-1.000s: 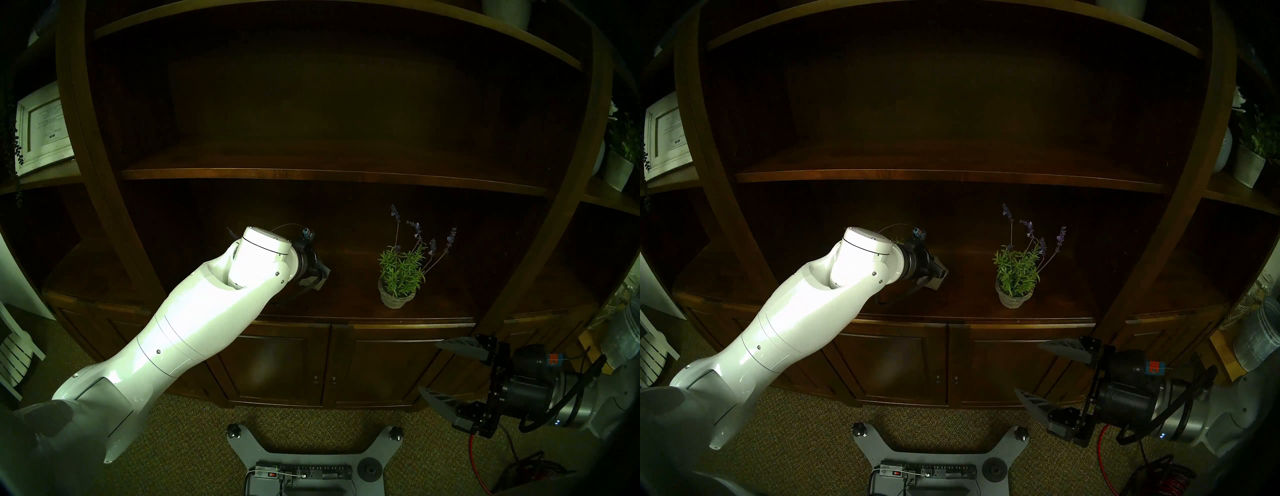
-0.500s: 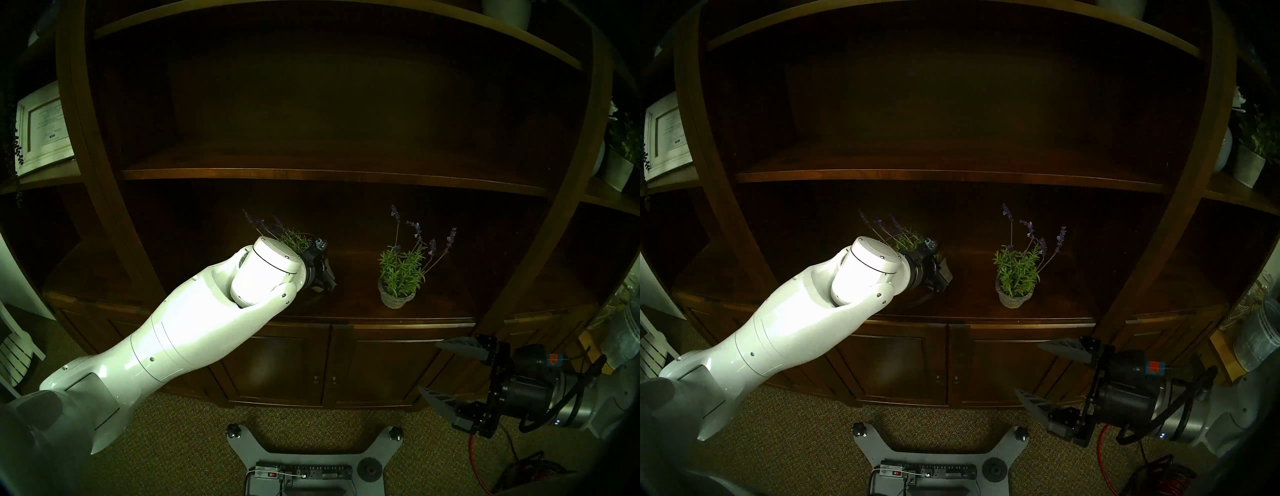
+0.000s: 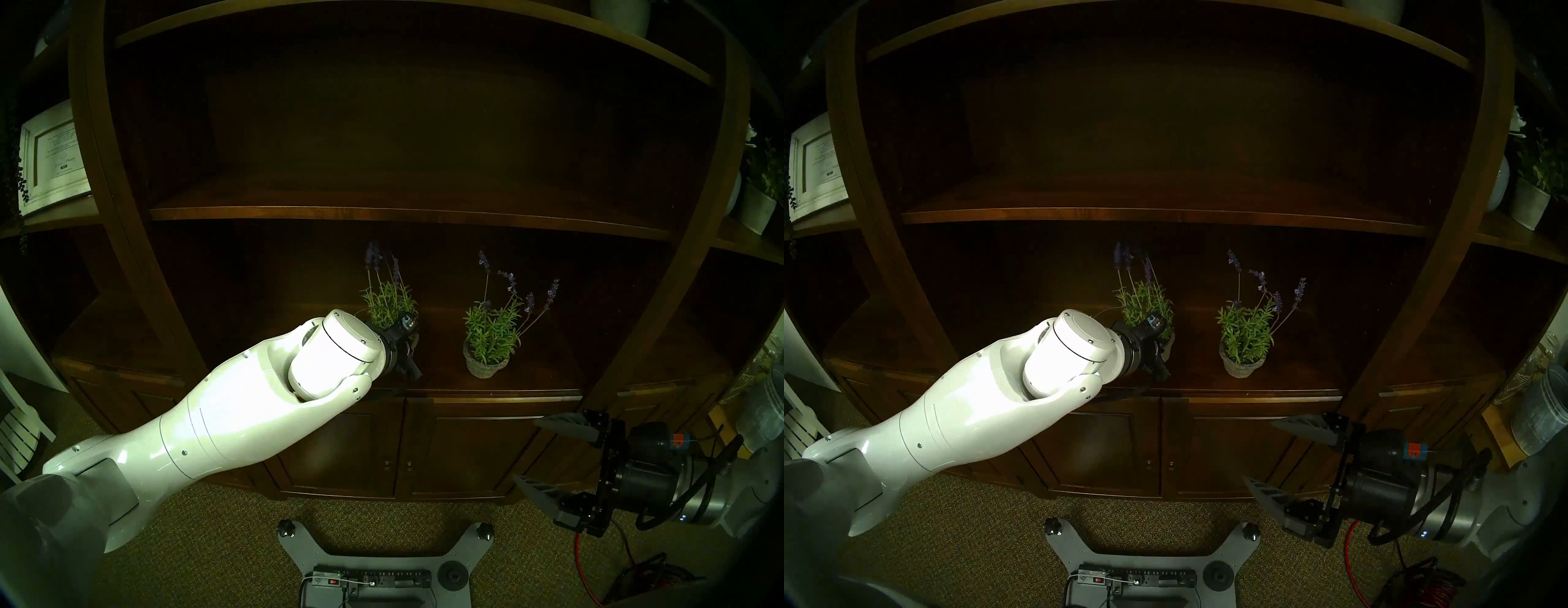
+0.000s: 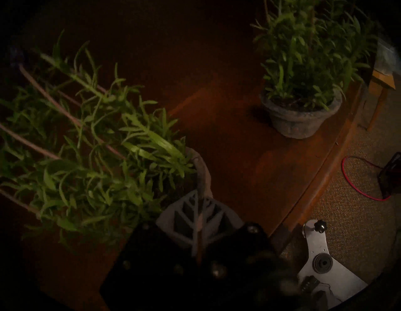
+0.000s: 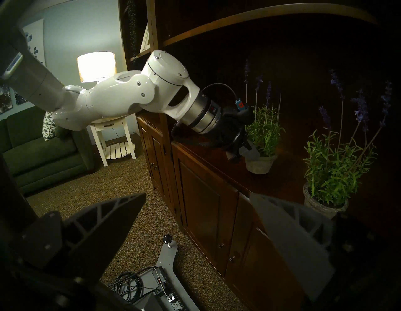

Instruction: Place the fake decorative plant upright

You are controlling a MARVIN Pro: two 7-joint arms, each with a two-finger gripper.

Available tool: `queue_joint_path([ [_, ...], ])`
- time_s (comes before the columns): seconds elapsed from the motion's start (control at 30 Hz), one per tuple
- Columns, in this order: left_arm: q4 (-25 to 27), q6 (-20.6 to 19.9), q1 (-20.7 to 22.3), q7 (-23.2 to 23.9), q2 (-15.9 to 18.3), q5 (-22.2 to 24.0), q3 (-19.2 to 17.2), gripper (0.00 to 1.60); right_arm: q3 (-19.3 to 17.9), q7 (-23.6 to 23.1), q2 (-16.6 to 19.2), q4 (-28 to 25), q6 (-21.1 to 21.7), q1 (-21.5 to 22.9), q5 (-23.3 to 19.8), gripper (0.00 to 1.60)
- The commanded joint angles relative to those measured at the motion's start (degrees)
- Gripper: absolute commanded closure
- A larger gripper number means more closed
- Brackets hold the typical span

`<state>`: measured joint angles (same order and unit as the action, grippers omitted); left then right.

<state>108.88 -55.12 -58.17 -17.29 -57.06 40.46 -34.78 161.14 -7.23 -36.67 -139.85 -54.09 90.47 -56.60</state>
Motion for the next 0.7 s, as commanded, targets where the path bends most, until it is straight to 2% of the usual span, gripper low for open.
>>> queue_joint_path([
  [0.0,1.6,0.1,-0.1,-0.3,2.1,0.0,-0.8,1.6,-0.1,-0.2,-0.1,-0.1,-0.9,0.5,-0.1,0.0],
  [0.67,1.9,0.1,0.0,-0.2,3.4,2.8,-4.5,1.6,0.0,-0.2,-0.1,-0.1,-0.9,0.6,-0.1,0.0],
])
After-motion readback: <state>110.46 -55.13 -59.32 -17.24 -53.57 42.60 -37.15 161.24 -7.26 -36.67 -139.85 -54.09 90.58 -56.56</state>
